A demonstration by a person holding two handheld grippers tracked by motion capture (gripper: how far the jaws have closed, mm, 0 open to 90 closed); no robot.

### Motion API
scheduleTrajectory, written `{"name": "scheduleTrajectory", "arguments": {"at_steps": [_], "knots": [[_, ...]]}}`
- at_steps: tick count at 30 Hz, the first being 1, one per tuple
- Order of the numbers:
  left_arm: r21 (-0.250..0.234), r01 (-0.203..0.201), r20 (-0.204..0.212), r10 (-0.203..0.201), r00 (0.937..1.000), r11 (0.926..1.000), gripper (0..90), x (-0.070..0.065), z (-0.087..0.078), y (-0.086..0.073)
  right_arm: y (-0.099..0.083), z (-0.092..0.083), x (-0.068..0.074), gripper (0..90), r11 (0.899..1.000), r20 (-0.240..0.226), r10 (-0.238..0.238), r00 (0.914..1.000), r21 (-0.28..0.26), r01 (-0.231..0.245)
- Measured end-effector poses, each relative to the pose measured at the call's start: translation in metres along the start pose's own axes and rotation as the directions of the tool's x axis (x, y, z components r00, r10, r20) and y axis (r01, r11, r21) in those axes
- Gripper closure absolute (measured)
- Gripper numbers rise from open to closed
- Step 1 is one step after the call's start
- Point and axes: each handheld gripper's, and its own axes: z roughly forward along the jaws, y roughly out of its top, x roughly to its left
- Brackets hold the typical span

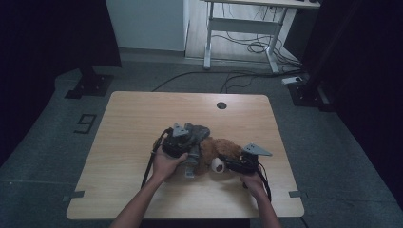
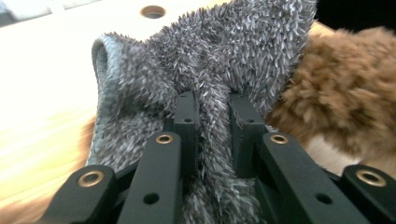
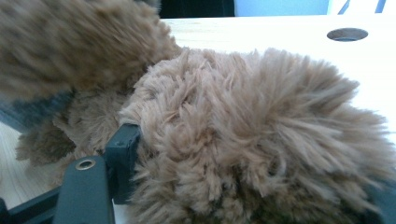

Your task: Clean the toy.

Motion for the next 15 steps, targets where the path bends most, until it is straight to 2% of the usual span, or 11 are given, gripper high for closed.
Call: {"name": "scheduleTrajectory", "arguments": {"at_steps": [4,7,10,15], "knots": [[-0.008,0.053,-0.032,-0.054,0.9980,0.9985,75.4,0.026,-0.013,-0.019,0.000,0.000,0.000,31.6,1.000,-0.001,0.000,1.0000,-0.002,0.000],[-0.017,0.123,-0.037,-0.123,0.9917,0.9923,75.3,0.044,-0.020,-0.032,0.000,0.001,0.000,31.6,1.000,-0.001,0.004,1.0000,-0.005,-0.004],[-0.017,0.139,-0.047,-0.140,0.9891,0.9902,75.3,0.052,-0.027,-0.037,0.000,0.001,0.000,31.6,1.000,-0.001,0.004,1.0000,-0.005,-0.004],[-0.041,0.140,-0.061,-0.142,0.9880,0.9894,75.2,0.056,-0.041,-0.032,0.000,0.001,-0.001,31.6,1.000,-0.004,0.011,0.9999,-0.004,-0.011]]}}
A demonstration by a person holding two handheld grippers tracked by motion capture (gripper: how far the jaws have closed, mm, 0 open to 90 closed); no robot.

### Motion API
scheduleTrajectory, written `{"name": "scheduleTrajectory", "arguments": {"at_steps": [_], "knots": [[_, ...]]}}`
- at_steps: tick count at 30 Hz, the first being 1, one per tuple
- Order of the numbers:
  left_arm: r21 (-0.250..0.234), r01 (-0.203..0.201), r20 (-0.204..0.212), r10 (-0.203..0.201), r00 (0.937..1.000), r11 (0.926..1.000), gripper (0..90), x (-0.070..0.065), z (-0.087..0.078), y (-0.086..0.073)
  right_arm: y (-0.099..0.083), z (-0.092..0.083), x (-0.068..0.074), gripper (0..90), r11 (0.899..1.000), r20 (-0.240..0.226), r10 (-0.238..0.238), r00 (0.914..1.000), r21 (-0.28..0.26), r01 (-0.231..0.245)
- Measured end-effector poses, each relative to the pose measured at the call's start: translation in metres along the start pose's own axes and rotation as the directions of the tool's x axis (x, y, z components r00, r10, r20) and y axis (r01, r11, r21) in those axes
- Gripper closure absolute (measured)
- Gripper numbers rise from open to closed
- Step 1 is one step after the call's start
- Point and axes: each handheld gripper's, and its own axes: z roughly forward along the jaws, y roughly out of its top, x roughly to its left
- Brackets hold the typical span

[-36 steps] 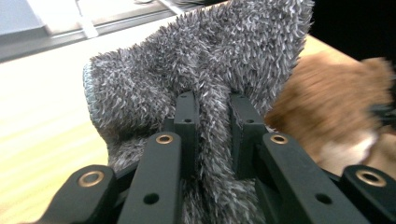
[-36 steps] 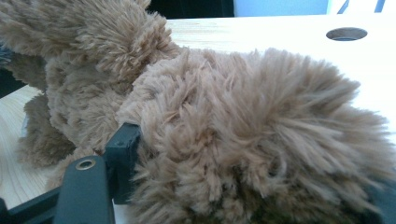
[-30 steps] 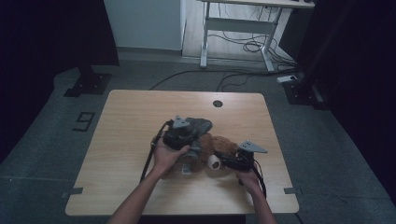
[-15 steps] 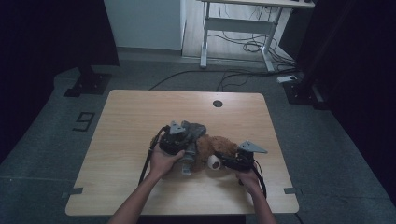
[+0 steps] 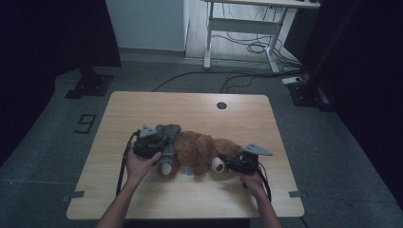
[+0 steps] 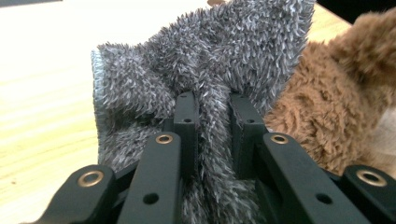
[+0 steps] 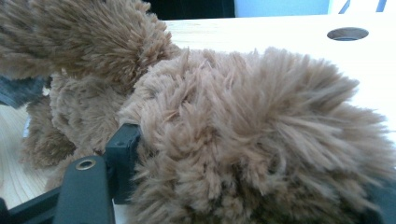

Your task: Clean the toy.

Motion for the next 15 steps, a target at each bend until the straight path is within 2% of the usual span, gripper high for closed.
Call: {"name": "scheduleTrajectory", "arguments": {"at_steps": [4,8,10,12,15], "knots": [[-0.032,-0.017,0.013,0.017,0.9998,0.9994,75.2,-0.008,-0.007,0.014,0.000,0.000,-0.001,31.5,1.000,-0.001,0.006,1.0000,-0.001,-0.006],[-0.056,-0.056,0.070,0.060,0.9958,0.9969,75.3,-0.034,-0.002,0.044,0.000,0.000,0.000,31.5,1.000,0.002,0.002,1.0000,-0.001,-0.002],[-0.054,-0.088,0.106,0.093,0.9900,0.9947,75.3,-0.051,0.007,0.063,0.000,0.000,0.000,31.5,1.000,0.003,0.003,1.0000,-0.001,-0.003],[-0.054,-0.131,0.132,0.137,0.9817,0.9899,75.2,-0.069,0.016,0.080,0.000,0.000,0.000,31.5,1.000,0.002,0.001,1.0000,0.001,-0.001],[-0.056,-0.155,0.186,0.163,0.9688,0.9862,75.2,-0.096,0.031,0.093,0.000,-0.001,0.001,31.5,1.000,0.003,-0.005,1.0000,0.003,0.005]]}}
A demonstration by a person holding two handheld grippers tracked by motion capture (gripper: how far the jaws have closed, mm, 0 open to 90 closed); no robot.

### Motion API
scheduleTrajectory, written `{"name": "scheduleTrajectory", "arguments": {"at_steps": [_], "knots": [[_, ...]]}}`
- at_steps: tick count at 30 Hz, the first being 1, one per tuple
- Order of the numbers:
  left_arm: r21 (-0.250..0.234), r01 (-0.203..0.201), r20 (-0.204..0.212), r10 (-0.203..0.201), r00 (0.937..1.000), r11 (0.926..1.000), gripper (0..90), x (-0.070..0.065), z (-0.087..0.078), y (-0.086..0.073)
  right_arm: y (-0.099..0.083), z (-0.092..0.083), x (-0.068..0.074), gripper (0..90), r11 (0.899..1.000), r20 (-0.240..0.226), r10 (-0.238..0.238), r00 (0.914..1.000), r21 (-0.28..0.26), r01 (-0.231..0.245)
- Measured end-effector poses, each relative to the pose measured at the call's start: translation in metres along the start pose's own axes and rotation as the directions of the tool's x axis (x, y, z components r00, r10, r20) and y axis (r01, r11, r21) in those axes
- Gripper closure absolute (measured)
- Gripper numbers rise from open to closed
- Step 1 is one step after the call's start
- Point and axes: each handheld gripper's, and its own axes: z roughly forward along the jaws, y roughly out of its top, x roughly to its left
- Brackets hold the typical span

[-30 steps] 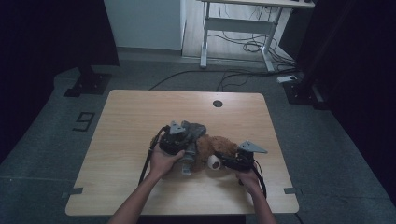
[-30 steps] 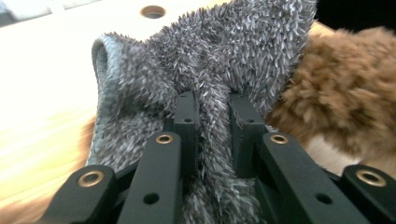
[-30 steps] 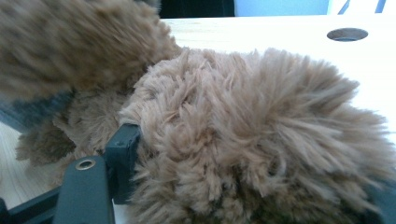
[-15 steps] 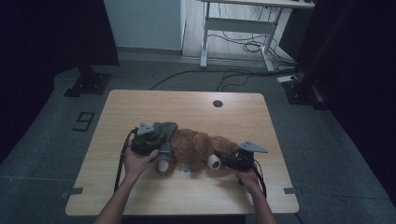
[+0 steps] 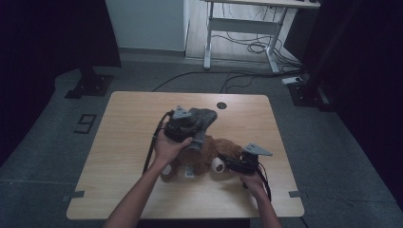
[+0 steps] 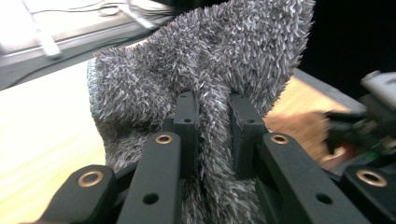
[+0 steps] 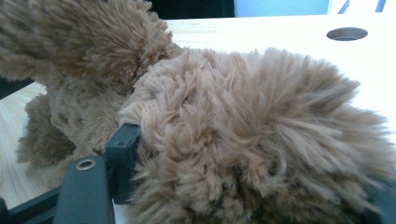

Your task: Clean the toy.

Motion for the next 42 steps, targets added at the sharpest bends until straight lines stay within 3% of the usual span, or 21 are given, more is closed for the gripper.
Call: {"name": "scheduleTrajectory", "arguments": {"at_steps": [3,5,7,10,12,17,21,25,27,32,35,39,42], "knots": [[0.038,-0.041,0.039,0.039,0.9985,0.9985,75.1,-0.022,0.022,0.005,0.000,0.000,-0.001,31.5,1.000,-0.002,-0.001,1.0000,0.000,0.001],[0.085,-0.077,0.047,0.073,0.9962,0.9934,75.1,-0.035,0.037,0.002,0.000,0.000,-0.001,31.5,1.000,-0.001,-0.003,1.0000,-0.001,0.003],[0.144,-0.107,0.048,0.101,0.9937,0.9838,75.1,-0.043,0.052,-0.005,0.000,0.000,0.000,31.5,1.000,0.001,-0.005,1.0000,0.000,0.005],[0.187,-0.099,0.063,0.088,0.9941,0.9774,74.9,-0.045,0.064,-0.016,0.000,0.000,0.000,31.5,1.000,0.003,-0.008,1.0000,-0.001,0.008],[0.185,-0.084,0.071,0.072,0.9949,0.9791,74.6,-0.043,0.064,-0.020,0.000,0.000,0.000,31.5,1.000,0.004,-0.006,1.0000,0.003,0.006],[0.209,-0.095,0.052,0.086,0.9950,0.9733,74.8,-0.041,0.061,-0.025,0.000,0.000,0.000,31.5,1.000,0.004,-0.004,1.0000,0.001,0.004],[0.182,-0.061,0.036,0.055,0.9978,0.9814,75.0,-0.026,0.049,-0.036,0.000,0.000,0.000,31.5,1.000,0.003,-0.002,1.0000,0.003,0.002],[0.156,-0.013,-0.019,0.016,0.9997,0.9877,75.2,-0.003,0.028,-0.048,0.000,0.000,-0.001,31.5,1.000,0.000,0.003,1.0000,0.001,-0.003],[0.157,0.001,-0.059,0.008,0.9982,0.9875,75.5,0.011,0.017,-0.056,0.000,0.000,-0.001,31.5,1.000,-0.001,0.002,1.0000,0.001,-0.002],[0.127,0.035,-0.101,-0.022,0.9946,0.9913,75.6,0.032,-0.007,-0.072,0.000,0.000,-0.001,31.5,1.000,-0.004,0.000,1.0000,0.000,0.000],[0.123,0.072,-0.134,-0.055,0.9894,0.9898,75.5,0.050,-0.023,-0.081,0.000,0.000,-0.001,31.5,1.000,-0.003,0.001,1.0000,0.000,-0.001],[0.126,0.126,-0.194,-0.100,0.9759,0.9840,75.5,0.079,-0.039,-0.094,0.000,0.000,-0.001,31.5,1.000,-0.002,0.002,1.0000,0.000,-0.002],[0.099,0.198,-0.195,-0.176,0.9649,0.9752,75.5,0.100,-0.048,-0.110,0.000,0.000,-0.001,31.5,1.000,-0.003,0.003,1.0000,-0.001,-0.003]]}}
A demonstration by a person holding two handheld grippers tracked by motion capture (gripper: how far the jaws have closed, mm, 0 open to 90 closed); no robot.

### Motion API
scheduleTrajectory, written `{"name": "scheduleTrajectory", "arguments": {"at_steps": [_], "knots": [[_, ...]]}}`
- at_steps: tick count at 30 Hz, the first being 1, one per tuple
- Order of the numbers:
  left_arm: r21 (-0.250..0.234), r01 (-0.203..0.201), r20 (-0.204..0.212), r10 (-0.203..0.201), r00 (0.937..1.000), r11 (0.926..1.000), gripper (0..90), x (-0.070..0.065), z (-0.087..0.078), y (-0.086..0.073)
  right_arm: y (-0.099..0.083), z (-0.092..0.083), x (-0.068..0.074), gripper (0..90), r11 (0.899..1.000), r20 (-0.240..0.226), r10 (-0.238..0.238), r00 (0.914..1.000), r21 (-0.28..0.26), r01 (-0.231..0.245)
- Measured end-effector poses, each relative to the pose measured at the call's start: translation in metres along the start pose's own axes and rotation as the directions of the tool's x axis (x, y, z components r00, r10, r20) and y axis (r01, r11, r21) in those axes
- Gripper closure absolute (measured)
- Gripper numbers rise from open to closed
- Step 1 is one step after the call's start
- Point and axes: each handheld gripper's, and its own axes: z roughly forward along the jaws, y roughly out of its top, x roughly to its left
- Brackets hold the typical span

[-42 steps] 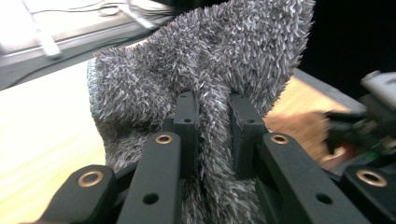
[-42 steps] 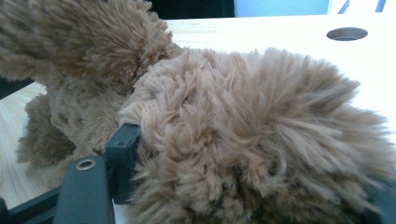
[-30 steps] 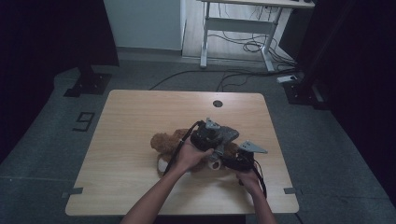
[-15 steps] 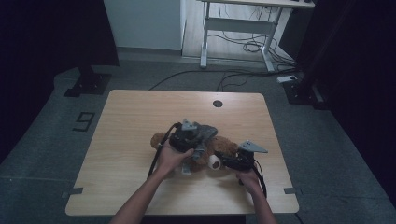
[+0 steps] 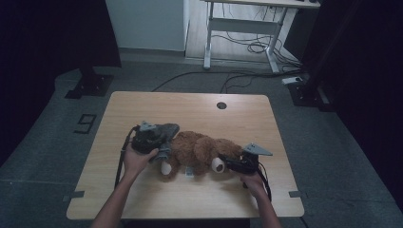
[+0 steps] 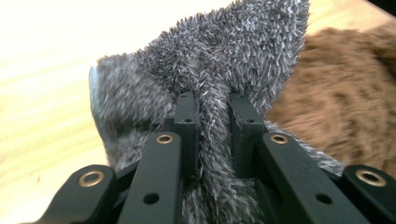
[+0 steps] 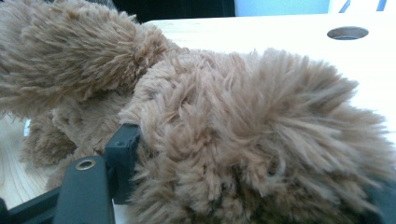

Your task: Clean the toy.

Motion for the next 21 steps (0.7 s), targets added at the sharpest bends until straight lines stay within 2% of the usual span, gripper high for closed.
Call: {"name": "scheduleTrajectory", "arguments": {"at_steps": [3,7,13,16,19,21], "knots": [[-0.008,0.029,-0.020,-0.030,0.9994,0.9995,75.5,0.012,-0.004,-0.007,0.000,0.000,0.000,31.4,1.000,0.000,0.004,1.0000,-0.002,-0.004],[0.011,0.023,-0.048,-0.022,0.9986,0.9997,75.4,0.019,-0.007,-0.009,0.000,0.000,0.000,31.5,1.000,0.000,0.005,1.0000,-0.002,-0.005],[0.039,0.008,-0.063,-0.005,0.9980,0.9992,75.5,0.018,-0.003,-0.014,0.000,0.000,0.000,31.5,1.000,0.000,0.006,1.0000,-0.002,-0.006],[0.042,0.017,-0.065,-0.014,0.9978,0.9990,75.4,0.021,-0.003,-0.017,0.000,0.000,-0.001,31.5,1.000,-0.001,0.005,1.0000,-0.001,-0.005],[0.010,0.011,-0.065,-0.010,0.9978,0.9999,75.4,0.020,-0.013,-0.011,0.000,0.000,-0.001,31.5,1.000,-0.002,0.008,1.0000,-0.003,-0.008],[-0.024,-0.018,-0.062,0.017,0.9979,0.9995,75.3,0.012,-0.024,0.000,0.000,0.001,-0.001,31.6,1.000,0.000,0.010,0.9999,-0.005,-0.010]]}}
